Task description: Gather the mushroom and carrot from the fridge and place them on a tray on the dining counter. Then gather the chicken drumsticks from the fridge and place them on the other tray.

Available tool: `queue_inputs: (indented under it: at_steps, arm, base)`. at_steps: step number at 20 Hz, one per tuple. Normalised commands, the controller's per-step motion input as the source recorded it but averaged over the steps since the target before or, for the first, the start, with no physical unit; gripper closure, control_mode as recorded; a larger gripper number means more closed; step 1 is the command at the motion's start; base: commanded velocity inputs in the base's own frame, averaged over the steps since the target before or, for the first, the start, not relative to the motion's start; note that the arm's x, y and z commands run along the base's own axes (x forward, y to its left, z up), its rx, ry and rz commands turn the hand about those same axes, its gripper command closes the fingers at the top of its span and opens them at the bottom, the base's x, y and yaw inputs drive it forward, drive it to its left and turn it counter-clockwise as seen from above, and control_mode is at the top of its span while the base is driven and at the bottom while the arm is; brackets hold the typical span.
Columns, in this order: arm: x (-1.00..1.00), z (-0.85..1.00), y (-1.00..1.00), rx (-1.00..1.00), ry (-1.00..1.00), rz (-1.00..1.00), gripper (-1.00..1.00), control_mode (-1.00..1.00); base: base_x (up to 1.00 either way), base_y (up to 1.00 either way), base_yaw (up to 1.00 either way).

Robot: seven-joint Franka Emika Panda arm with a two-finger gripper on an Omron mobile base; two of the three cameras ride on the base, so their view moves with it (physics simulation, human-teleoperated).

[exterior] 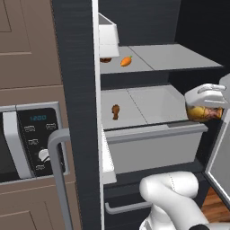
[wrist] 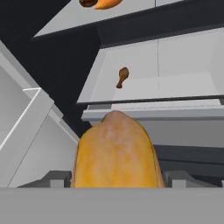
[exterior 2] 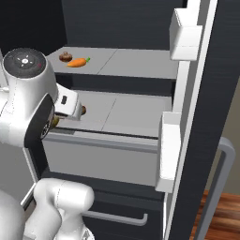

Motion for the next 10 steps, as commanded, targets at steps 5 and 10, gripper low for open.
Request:
queue_inputs:
  at_steps: [5, 10]
  arm:
    - [-0.06, -0.02, 0.00, 0.00, 0.00, 0.00, 1.00, -1.00]
    - [-0.05, -0.03, 0.00, 0.00, 0.00, 0.00, 1.00, 1.00]
  base:
    - [0.00, 0.00, 0.00]
    - [-0.47, 0.09, 0.00]
